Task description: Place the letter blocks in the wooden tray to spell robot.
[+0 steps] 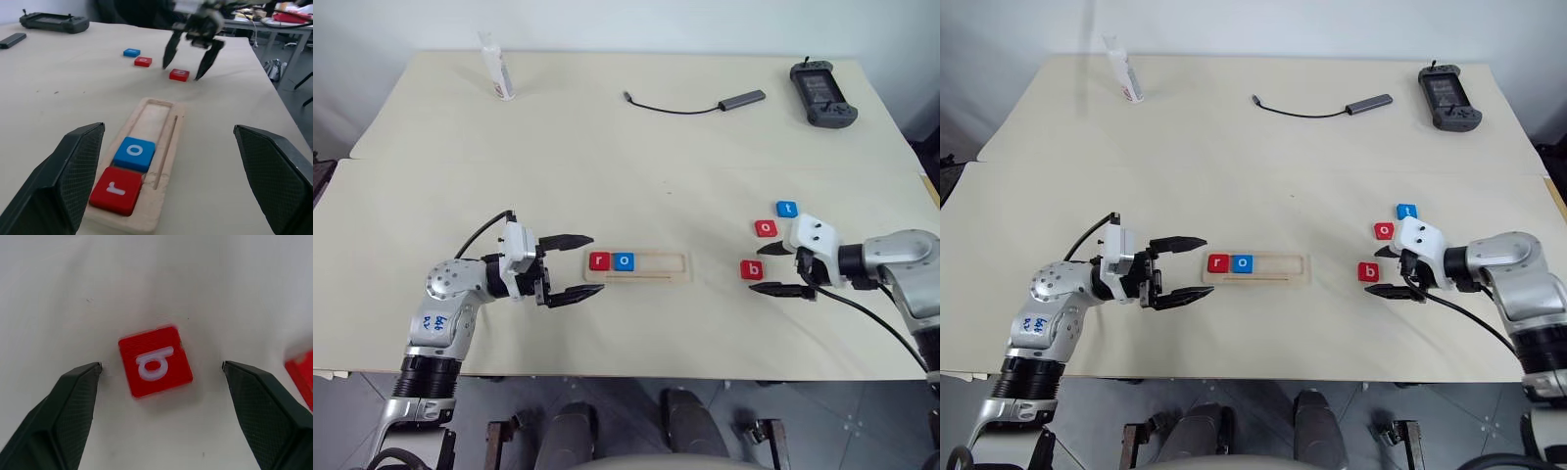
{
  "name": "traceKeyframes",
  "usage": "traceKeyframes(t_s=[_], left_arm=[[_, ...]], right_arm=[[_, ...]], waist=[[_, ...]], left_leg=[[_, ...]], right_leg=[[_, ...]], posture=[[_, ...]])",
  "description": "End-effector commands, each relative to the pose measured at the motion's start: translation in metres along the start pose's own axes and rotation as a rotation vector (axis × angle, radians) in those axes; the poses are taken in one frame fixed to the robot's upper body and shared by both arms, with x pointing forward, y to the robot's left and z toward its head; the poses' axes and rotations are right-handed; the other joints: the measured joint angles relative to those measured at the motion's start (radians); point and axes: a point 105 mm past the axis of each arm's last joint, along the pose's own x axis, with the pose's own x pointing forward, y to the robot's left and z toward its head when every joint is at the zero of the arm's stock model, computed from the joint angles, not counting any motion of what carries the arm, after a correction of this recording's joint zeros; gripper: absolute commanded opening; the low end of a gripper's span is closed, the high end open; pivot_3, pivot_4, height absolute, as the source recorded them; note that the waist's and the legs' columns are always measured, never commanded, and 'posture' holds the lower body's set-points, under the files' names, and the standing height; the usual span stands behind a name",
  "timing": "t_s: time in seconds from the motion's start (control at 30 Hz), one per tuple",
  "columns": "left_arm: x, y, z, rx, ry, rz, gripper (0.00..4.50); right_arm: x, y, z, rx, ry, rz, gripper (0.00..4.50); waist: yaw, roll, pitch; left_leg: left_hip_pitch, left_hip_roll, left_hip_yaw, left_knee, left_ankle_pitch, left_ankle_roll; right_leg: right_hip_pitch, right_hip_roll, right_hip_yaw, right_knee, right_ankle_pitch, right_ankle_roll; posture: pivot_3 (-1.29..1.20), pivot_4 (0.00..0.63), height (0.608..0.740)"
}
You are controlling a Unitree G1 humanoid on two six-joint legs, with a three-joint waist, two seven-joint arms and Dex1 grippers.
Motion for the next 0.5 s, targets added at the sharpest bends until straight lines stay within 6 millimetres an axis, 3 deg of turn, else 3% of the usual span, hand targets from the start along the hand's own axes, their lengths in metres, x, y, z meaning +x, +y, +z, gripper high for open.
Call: traceKeyframes(t_s=[0.03, 0.07, 0.23, 0.33, 0.4, 0.5], left_arm=[[-0.003, -0.001, 0.009, 0.033, -0.011, 0.006, 4.5], [-0.004, -0.002, 0.009, 0.034, -0.011, 0.009, 4.5], [-0.005, -0.001, 0.009, 0.034, -0.01, 0.02, 4.5], [-0.005, -0.001, 0.008, 0.035, -0.011, 0.023, 4.5], [-0.004, 0.0, 0.007, 0.035, -0.012, 0.025, 4.5], [-0.006, 0.001, 0.005, 0.036, -0.011, 0.032, 4.5]], right_arm=[[0.004, -0.003, -0.003, 0.008, 0.0, 0.019, 4.13], [0.005, -0.002, -0.003, 0.014, 0.002, 0.034, 4.13], [0.004, 0.001, -0.003, 0.015, -0.004, 0.069, 2.54], [0.002, -0.001, 0.01, -0.011, -0.035, 0.066, 1.56], [0.002, -0.002, 0.026, -0.027, -0.077, 0.063, 1.48], [0.009, 0.013, 0.072, -0.077, -0.177, 0.135, 1.48]], waist=[[0.0, 0.0, 0.0], [0.0, 0.0, 0.0], [0.004, 0.0, 0.0], [0.005, 0.0, 0.0], [0.005, 0.0, 0.0], [-0.001, 0.002, 0.001]], left_leg=[[0.0, 0.0, 0.0, 0.0, 0.0, 0.0], [0.0, 0.0, 0.0, 0.0, 0.0, 0.0], [0.0, 0.0, -0.002, 0.0, 0.0, 0.0], [0.0, 0.0, -0.002, 0.0, 0.0, 0.0], [0.0, -0.001, -0.002, 0.0, 0.0, 0.0], [0.0, 0.0, -0.002, 0.0, 0.0, 0.0]], right_leg=[[0.0, 0.0, 0.0, 0.0, 0.0, 0.0], [0.001, 0.0, 0.0, 0.0, 0.0, 0.0], [0.001, -0.001, -0.002, 0.0, 0.0, 0.0], [0.002, -0.001, -0.003, -0.001, 0.0, 0.0], [0.002, -0.001, -0.003, -0.001, 0.0, 0.0], [0.002, -0.001, -0.003, -0.001, 0.0, 0.0]], posture=[[0.0, 0.15, 0.74], [0.0, 0.15, 0.74], [0.0, 0.15, 0.74], [0.0, 0.15, 0.74], [0.0, 0.15, 0.74], [0.0, 0.15, 0.74]])
